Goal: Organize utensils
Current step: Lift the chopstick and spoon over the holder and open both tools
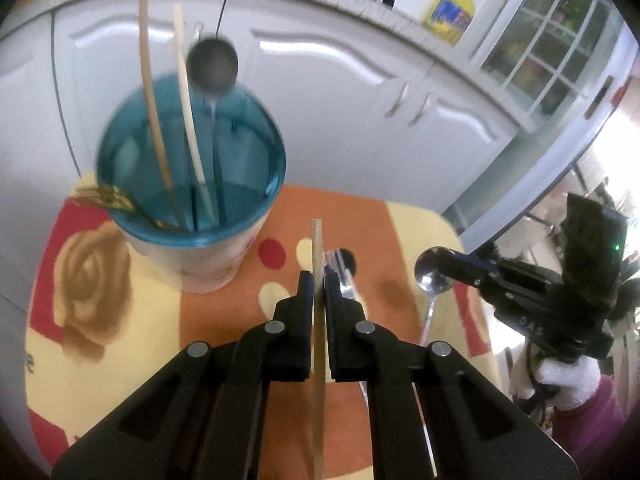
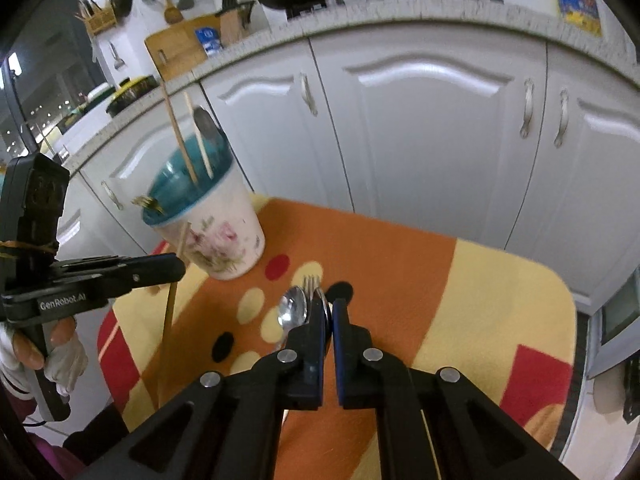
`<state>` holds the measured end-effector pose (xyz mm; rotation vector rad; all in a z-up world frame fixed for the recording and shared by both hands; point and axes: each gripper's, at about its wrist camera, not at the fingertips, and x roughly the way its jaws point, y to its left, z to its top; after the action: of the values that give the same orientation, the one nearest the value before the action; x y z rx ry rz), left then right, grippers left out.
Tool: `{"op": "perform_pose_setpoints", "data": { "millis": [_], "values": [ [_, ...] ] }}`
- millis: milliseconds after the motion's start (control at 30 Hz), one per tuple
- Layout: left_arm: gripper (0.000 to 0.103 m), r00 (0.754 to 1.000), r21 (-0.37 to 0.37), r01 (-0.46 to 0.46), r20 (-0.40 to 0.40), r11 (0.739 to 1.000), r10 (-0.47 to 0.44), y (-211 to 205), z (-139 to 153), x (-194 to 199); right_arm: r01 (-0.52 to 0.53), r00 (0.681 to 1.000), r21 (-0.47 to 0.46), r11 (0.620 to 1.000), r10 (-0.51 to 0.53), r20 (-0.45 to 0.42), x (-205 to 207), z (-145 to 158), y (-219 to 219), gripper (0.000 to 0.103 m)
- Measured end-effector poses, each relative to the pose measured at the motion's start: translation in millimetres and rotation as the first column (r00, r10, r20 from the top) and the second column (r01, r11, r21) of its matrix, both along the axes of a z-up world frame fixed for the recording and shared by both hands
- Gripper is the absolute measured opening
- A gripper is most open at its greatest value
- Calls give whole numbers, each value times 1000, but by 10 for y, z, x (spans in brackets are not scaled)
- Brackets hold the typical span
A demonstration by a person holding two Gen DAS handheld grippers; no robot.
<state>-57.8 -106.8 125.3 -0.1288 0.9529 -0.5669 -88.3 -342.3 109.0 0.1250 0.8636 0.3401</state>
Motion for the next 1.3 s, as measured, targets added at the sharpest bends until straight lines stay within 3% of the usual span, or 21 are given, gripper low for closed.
{"op": "perform_pose_setpoints", "data": {
  "millis": [367, 867, 1100, 1300],
  "values": [
    [4, 996, -83, -19, 89, 996, 27, 323, 580, -122, -12, 993, -48, 999, 17, 120, -150, 527, 198, 3],
    [4, 980, -153, -38, 185, 987, 66, 699, 1580, 78, -19, 971, -65, 998, 34, 238, 116, 1114, 559, 3],
    [4, 949, -139, -96, 287, 986, 133, 873, 2006, 273, 8, 951, -79, 997, 17, 309, 426, 1434, 803, 3],
    [4, 901, -76, -219, 367, 973, 232, 972, 1957, 534, 64, 929, -129, 990, -11, 371, 738, 1481, 1082, 3]
  ]
}}
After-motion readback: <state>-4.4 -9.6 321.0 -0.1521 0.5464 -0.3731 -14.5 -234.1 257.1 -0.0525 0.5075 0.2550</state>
